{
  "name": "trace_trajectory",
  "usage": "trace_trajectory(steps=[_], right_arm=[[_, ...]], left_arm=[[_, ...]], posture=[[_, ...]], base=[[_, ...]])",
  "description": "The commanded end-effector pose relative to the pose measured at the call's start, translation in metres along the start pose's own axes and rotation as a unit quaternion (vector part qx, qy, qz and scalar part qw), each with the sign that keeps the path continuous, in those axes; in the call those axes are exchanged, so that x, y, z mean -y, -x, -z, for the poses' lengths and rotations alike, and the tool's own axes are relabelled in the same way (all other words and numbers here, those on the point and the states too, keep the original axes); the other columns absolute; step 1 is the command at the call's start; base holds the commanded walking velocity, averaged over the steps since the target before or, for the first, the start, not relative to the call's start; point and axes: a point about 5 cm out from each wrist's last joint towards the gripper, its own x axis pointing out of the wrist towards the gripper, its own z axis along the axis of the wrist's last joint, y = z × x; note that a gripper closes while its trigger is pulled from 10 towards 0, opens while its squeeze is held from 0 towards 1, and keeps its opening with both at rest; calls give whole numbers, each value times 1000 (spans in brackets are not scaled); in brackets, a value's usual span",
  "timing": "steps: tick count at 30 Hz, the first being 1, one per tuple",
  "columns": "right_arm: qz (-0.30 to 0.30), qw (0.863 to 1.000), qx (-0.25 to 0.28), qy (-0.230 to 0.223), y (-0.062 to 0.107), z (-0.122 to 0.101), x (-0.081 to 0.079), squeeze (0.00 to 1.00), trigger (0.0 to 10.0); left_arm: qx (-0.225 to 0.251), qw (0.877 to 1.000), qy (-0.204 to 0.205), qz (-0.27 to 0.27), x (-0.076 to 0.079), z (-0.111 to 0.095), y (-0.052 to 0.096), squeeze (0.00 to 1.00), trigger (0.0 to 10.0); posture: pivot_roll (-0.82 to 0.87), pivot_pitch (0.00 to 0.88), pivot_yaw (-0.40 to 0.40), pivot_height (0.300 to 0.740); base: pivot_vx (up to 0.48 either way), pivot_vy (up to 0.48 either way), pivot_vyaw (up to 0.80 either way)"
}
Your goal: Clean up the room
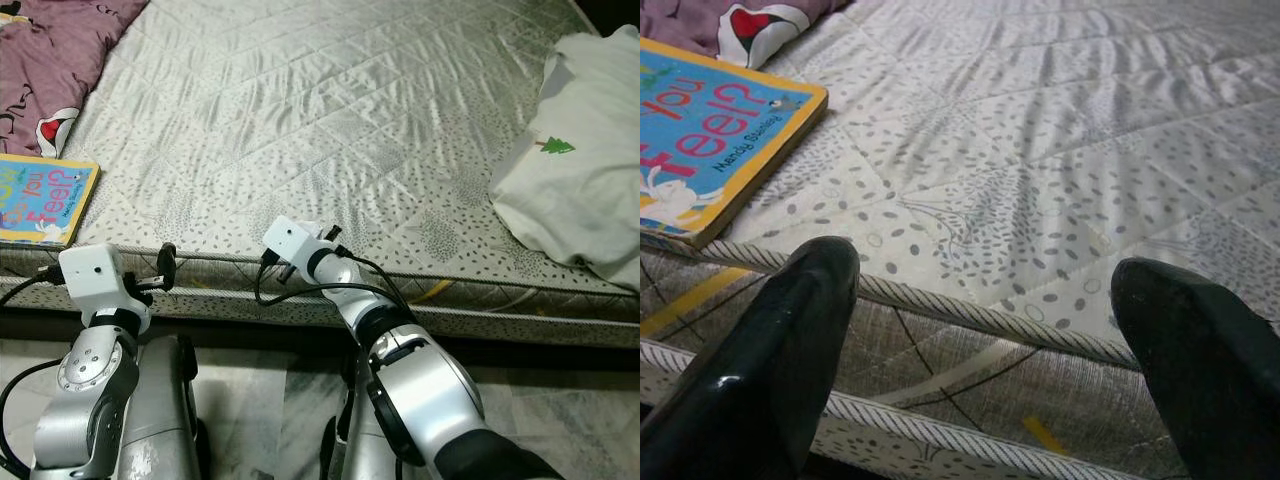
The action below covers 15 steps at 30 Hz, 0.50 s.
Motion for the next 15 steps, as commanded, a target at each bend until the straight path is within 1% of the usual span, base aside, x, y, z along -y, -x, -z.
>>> trace_trajectory(steps=[1,6,7,9,10,11,12,14,15], right_arm=[[-2,1000,-3,-3,1,3,2,0,0],[4,1000,3,-15,1,0,6,0,0],[3,999,10,-38,0,-2,6,0,0],[-2,997,23,-70,0,-4,5,0,0],[-2,997,23,-70,0,-4,5,0,0],[-4,994,39,-100,1,-6,5,0,0],[-4,994,39,-100,1,-6,5,0,0],[-5,985,72,-158,2,-10,8,0,0],[-2,973,101,-206,5,-13,13,0,0]], left_arm=[[-1,1000,-4,-5,0,2,-1,0,10000],[5,1000,-7,-5,0,1,-5,0,10000],[7,1000,-13,-9,-1,0,-7,0,10000],[14,1000,-17,-18,-3,-3,-9,0,10000],[14,1000,-17,-18,-3,-3,-9,0,10000],[22,999,-15,-27,-5,-7,-9,0,10000],[22,999,-15,-27,-5,-7,-9,0,10000],[38,998,-9,-45,-11,-13,-10,0,10000],[50,997,-3,-58,-14,-18,-10,0,10000]], posture=[[187,86,-99,517],[185,62,-99,517],[183,54,-100,517],[183,48,-104,517],[183,48,-104,517],[181,41,-107,517],[181,41,-107,517],[171,20,-108,517],[159,4,-103,517]], base=[[0,0,0],[0,0,0],[0,0,0],[0,0,0],[0,0,0],[0,0,0],[0,0,0],[0,0,0],[0,0,0]])
